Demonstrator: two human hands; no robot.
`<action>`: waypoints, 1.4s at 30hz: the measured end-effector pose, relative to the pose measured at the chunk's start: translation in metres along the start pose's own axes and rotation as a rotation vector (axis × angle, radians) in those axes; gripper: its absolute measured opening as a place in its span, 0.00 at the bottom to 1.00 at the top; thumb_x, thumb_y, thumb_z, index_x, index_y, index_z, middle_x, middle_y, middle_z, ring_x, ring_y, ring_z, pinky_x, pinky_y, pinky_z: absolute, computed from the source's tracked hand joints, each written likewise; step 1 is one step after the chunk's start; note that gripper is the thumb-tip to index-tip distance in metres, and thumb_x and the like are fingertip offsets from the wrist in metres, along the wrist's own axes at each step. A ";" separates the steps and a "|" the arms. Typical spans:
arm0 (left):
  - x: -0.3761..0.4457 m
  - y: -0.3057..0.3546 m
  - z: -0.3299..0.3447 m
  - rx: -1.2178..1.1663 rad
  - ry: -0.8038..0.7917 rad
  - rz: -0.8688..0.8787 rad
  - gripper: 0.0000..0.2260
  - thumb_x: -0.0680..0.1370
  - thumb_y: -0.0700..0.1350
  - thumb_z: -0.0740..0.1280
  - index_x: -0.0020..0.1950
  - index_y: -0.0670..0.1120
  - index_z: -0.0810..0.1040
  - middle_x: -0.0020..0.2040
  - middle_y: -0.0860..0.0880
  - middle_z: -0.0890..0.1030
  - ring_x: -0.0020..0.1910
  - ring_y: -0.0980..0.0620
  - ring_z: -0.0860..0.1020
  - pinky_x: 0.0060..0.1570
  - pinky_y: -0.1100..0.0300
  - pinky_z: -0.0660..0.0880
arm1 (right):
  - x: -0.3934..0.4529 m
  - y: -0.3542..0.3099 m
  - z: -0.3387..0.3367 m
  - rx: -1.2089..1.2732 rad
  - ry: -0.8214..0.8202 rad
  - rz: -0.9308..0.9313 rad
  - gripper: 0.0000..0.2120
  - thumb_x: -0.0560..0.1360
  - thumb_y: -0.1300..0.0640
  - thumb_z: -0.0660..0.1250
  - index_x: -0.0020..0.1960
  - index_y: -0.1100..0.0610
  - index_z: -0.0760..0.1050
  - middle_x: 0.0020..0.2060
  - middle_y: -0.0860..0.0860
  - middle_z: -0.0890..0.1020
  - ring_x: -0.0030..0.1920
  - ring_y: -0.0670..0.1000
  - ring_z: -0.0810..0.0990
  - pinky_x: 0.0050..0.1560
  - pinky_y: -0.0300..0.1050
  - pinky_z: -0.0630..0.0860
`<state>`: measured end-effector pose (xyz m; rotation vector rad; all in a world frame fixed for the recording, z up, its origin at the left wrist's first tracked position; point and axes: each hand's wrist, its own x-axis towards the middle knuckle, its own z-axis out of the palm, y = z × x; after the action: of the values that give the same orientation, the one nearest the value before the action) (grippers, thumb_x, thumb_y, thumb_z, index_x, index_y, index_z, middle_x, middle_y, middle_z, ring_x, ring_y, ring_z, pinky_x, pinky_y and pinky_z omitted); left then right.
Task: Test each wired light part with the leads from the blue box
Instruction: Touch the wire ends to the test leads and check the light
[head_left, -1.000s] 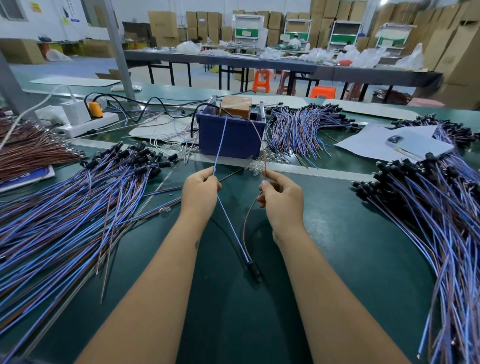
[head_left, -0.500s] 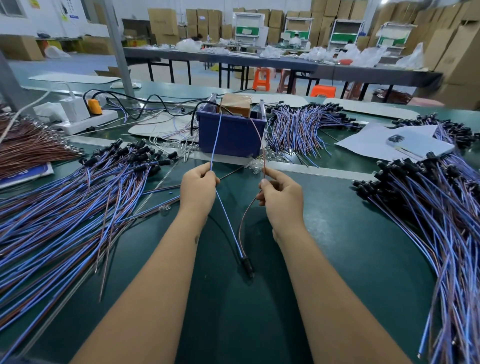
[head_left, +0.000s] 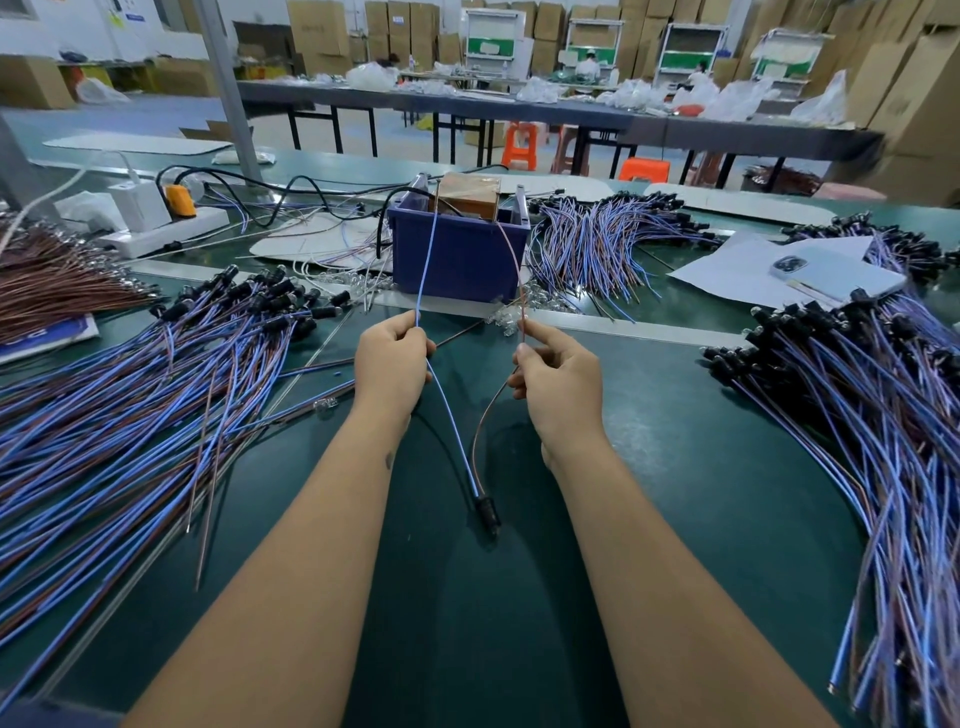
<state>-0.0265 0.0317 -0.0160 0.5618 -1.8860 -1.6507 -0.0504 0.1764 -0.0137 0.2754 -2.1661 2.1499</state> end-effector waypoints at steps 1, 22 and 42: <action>0.000 0.000 0.000 0.003 0.001 0.000 0.17 0.77 0.36 0.57 0.38 0.55 0.77 0.34 0.50 0.75 0.28 0.54 0.68 0.30 0.61 0.71 | 0.000 0.000 0.000 -0.001 0.000 0.001 0.17 0.79 0.66 0.62 0.65 0.54 0.77 0.35 0.50 0.76 0.27 0.40 0.75 0.39 0.42 0.78; 0.008 -0.005 0.001 0.000 0.015 -0.014 0.15 0.77 0.36 0.57 0.50 0.51 0.79 0.34 0.51 0.76 0.25 0.56 0.68 0.23 0.67 0.66 | 0.001 0.000 0.001 0.007 0.007 0.008 0.16 0.79 0.66 0.62 0.63 0.55 0.78 0.33 0.50 0.75 0.25 0.40 0.74 0.31 0.35 0.76; 0.009 -0.005 0.002 -0.020 0.017 -0.034 0.17 0.78 0.36 0.57 0.61 0.46 0.79 0.35 0.49 0.76 0.28 0.55 0.69 0.20 0.69 0.66 | 0.000 0.000 0.000 -0.018 -0.003 -0.002 0.16 0.79 0.65 0.62 0.63 0.52 0.78 0.33 0.49 0.76 0.26 0.40 0.75 0.38 0.43 0.78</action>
<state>-0.0351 0.0263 -0.0199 0.6003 -1.8557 -1.6790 -0.0505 0.1759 -0.0136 0.2797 -2.1855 2.1292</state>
